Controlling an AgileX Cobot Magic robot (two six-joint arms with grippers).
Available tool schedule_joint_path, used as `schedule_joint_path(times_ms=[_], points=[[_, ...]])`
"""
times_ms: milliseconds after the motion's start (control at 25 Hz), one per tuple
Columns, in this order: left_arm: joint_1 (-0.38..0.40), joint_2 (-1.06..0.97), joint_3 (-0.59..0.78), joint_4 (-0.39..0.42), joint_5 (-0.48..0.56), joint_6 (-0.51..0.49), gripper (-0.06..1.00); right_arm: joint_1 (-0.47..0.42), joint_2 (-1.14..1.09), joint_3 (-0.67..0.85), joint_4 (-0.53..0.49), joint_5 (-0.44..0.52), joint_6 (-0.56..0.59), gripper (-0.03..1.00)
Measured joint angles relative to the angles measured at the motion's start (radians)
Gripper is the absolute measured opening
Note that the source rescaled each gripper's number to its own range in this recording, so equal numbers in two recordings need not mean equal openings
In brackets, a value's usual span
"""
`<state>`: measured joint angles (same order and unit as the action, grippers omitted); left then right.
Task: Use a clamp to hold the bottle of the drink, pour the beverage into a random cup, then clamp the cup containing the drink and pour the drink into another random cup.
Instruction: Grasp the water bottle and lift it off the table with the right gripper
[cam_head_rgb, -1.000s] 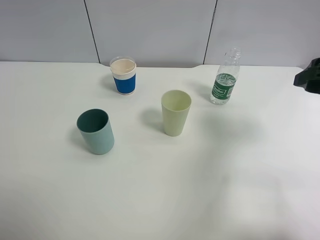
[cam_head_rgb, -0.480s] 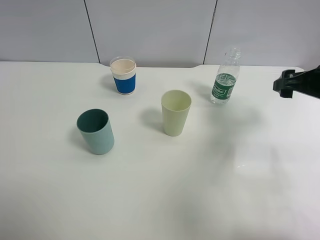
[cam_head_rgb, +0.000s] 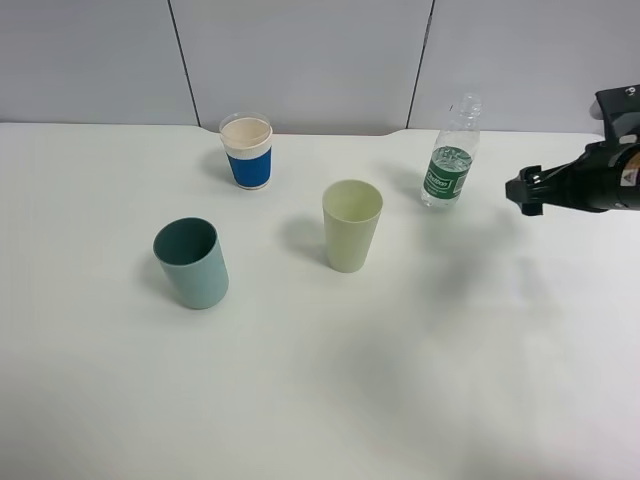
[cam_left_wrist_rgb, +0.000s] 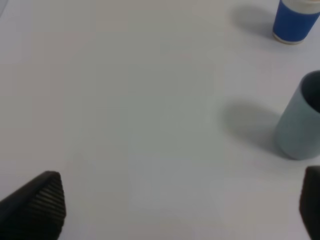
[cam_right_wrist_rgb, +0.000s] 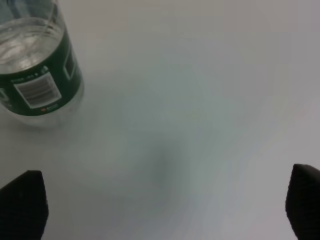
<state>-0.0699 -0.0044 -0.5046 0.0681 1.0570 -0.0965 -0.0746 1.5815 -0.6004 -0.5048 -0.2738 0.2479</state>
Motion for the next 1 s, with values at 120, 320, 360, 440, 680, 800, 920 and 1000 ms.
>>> schedule_joint_path(times_ms=[120, 320, 360, 440, 680, 800, 920, 1000], points=[[0.000, 0.000, 0.000, 0.000, 0.000, 0.000, 0.83, 0.000, 0.058, -0.001, -0.037, -0.080, 0.033, 0.89], [0.000, 0.000, 0.000, 0.000, 0.000, 0.000, 0.83, 0.000, 0.159, -0.002, -0.050, -0.229, 0.038, 0.89], [0.000, 0.000, 0.000, 0.000, 0.000, 0.000, 0.83, 0.000, 0.178, -0.002, -0.050, -0.265, 0.038, 0.89], [0.000, 0.000, 0.000, 0.000, 0.000, 0.000, 0.83, 0.000, 0.212, -0.008, -0.050, -0.318, 0.038, 0.89], [0.000, 0.000, 0.000, 0.000, 0.000, 0.000, 0.83, 0.000, 0.306, -0.083, -0.054, -0.349, 0.039, 0.89], [0.000, 0.000, 0.000, 0.000, 0.000, 0.000, 0.83, 0.010, 0.346, -0.131, -0.078, -0.349, 0.039, 0.89], [0.000, 0.000, 0.000, 0.000, 0.000, 0.000, 0.83, 0.052, 0.388, -0.191, -0.142, -0.348, 0.039, 0.89], [0.000, 0.000, 0.000, 0.000, 0.000, 0.000, 0.83, 0.081, 0.413, -0.233, -0.180, -0.348, 0.039, 0.89]])
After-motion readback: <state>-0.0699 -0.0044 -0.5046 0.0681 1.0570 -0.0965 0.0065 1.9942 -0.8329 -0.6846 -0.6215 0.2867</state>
